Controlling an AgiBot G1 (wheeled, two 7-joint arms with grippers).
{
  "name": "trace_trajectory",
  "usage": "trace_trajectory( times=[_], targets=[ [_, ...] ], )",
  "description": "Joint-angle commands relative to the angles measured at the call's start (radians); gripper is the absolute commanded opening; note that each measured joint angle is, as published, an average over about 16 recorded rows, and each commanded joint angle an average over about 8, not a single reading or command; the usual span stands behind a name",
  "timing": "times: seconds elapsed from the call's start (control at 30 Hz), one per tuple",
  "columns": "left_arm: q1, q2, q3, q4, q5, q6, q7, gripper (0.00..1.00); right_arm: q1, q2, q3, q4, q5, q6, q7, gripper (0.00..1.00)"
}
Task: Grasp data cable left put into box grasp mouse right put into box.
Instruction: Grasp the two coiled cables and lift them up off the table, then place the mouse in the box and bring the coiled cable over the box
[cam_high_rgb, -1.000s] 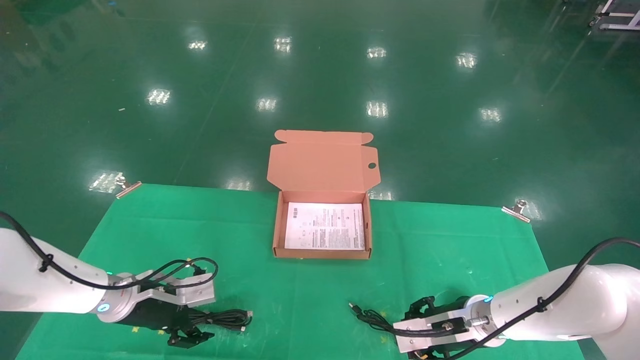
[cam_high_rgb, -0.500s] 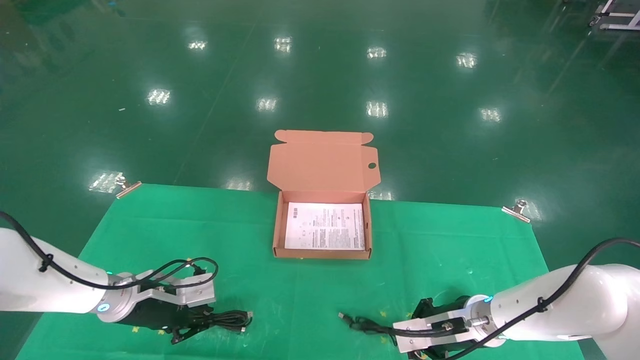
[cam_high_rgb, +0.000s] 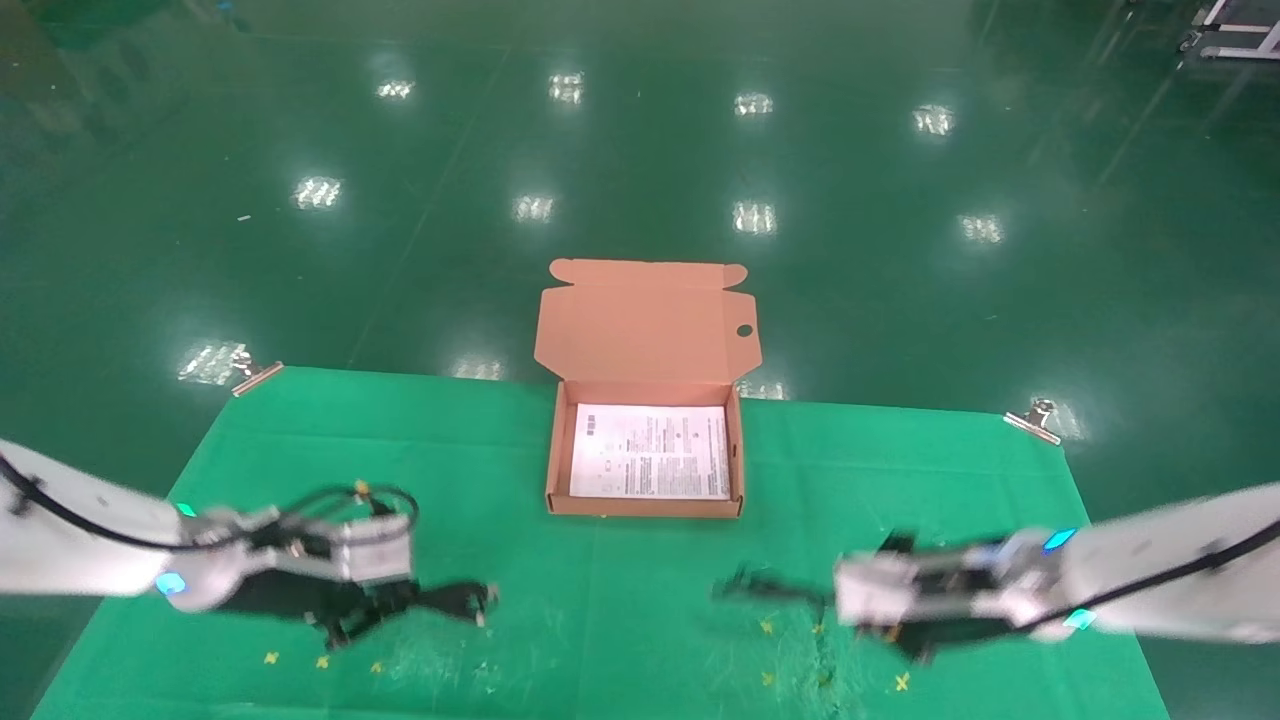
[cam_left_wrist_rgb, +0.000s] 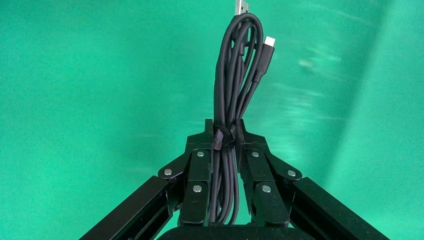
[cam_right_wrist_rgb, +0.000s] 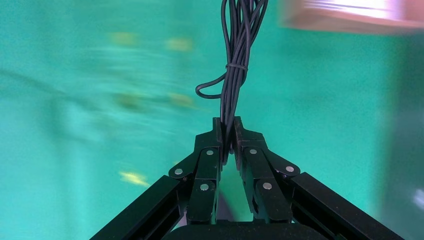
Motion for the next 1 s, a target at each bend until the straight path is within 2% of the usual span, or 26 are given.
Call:
trace_trajectory(
  times=[0.03,0.2,0.37,0.73,1.0],
  targets=[
    [-0.011,-0.025,-0.007,-0.050,-0.005,0.008,0.005,0.00,0.017,0.031,0.024,0.023,0.014,0.000,0.029,0.00],
    [-0.067,-0.052,-0.024,-0.178,0.036,-0.024,-0.035,0.00,0.111,0.049,0.078,0.058,0.027,0.039,0.065,0.00],
    [-0.132,-0.026,-0.033,-0.238,0.098,-0.083,-0.073,0.00,0.214,-0.017,0.109,0.045,0.052,0.090,0.060,0.00],
    [-0.255,0.076,-0.053,-0.182,0.189,-0.221,-0.110,0.00,0.393,-0.235,0.134,-0.154,0.106,0.225,-0.050,0.00],
    [-0.295,0.099,-0.061,-0.144,0.211,-0.257,-0.116,0.00,0.449,-0.304,0.130,-0.253,0.120,0.247,-0.125,0.00]
  ],
)
